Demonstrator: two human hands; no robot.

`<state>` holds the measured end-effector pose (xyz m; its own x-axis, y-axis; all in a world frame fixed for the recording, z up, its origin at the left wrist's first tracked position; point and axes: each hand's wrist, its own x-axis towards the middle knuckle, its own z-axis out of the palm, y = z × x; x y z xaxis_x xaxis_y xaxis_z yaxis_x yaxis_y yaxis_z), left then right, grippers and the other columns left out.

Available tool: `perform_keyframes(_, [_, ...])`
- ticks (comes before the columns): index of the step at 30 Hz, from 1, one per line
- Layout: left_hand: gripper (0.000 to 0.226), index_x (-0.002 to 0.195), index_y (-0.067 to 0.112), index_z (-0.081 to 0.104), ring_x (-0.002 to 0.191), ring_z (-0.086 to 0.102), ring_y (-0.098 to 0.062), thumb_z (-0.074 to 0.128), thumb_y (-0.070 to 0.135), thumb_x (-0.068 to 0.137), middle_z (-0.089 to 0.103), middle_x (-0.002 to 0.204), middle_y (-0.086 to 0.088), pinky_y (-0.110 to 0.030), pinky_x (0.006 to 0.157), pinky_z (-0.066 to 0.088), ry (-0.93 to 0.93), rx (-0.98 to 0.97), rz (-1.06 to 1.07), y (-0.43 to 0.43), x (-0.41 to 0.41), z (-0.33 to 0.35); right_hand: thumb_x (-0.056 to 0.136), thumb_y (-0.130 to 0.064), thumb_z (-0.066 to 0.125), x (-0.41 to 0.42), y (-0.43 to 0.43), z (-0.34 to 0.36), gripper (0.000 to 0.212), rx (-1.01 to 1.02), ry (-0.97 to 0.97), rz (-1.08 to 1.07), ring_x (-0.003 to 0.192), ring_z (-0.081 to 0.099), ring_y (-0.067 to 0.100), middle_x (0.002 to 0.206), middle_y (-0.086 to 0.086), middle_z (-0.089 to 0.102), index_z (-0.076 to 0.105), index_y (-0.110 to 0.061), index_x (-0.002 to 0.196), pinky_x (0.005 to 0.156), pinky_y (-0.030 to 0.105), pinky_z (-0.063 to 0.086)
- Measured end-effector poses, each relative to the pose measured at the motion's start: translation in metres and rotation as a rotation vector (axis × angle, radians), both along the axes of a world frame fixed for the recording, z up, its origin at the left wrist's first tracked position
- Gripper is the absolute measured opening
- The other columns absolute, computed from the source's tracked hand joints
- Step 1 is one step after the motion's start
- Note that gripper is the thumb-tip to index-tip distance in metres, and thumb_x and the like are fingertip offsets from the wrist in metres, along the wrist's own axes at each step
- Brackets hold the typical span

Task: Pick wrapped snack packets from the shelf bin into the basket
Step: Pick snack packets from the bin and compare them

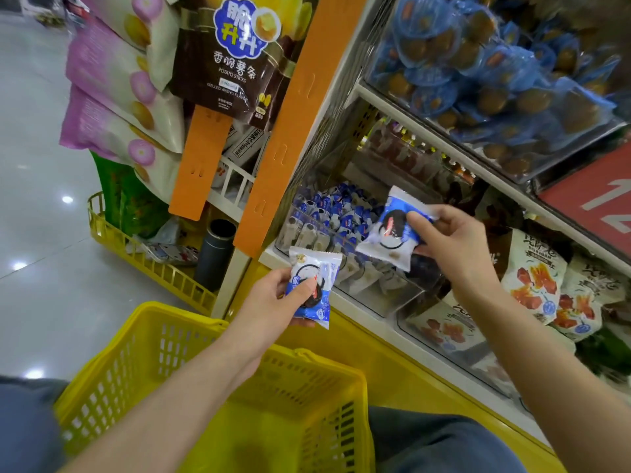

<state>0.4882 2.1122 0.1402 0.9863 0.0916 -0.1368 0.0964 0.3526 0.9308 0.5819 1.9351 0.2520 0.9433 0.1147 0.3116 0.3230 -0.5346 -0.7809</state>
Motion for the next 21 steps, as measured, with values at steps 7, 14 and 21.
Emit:
perform_keyframes(7, [0.012, 0.101, 0.03, 0.052, 0.077, 0.069, -0.01, 0.055, 0.027, 0.09, 0.066, 0.103, 0.0, -0.024, 0.064, 0.058, 0.003, -0.018, 0.037, -0.001, 0.004, -0.001, 0.085, -0.032, 0.063, 0.056, -0.019, -0.02, 0.023, -0.784, 0.054, -0.252, 0.068, 0.055, 0.021, 0.077, 0.004, 0.057, 0.055, -0.011, 0.09, 0.059, 0.033, 0.045])
perform_keyframes(14, [0.029, 0.117, 0.024, 0.049, 0.087, 0.067, -0.014, 0.056, 0.027, 0.089, 0.063, 0.11, -0.002, -0.025, 0.065, 0.058, 0.036, 0.0, 0.049, -0.001, 0.008, -0.003, 0.084, -0.033, 0.065, 0.078, -0.012, -0.025, 0.034, -1.057, 0.262, -0.07, 0.076, 0.053, 0.017, 0.097, 0.009, 0.06, 0.061, -0.006, 0.104, 0.066, 0.029, 0.043])
perform_keyframes(21, [0.025, 0.113, 0.024, 0.048, 0.085, 0.067, -0.014, 0.055, 0.025, 0.09, 0.062, 0.109, -0.002, -0.021, 0.059, 0.057, 0.047, 0.007, 0.065, -0.001, 0.012, -0.003, 0.081, -0.028, 0.069, 0.086, -0.016, -0.017, 0.022, -1.176, 0.3, 0.05, 0.085, 0.053, 0.014, 0.108, 0.004, 0.061, 0.064, -0.014, 0.098, 0.068, 0.023, 0.039])
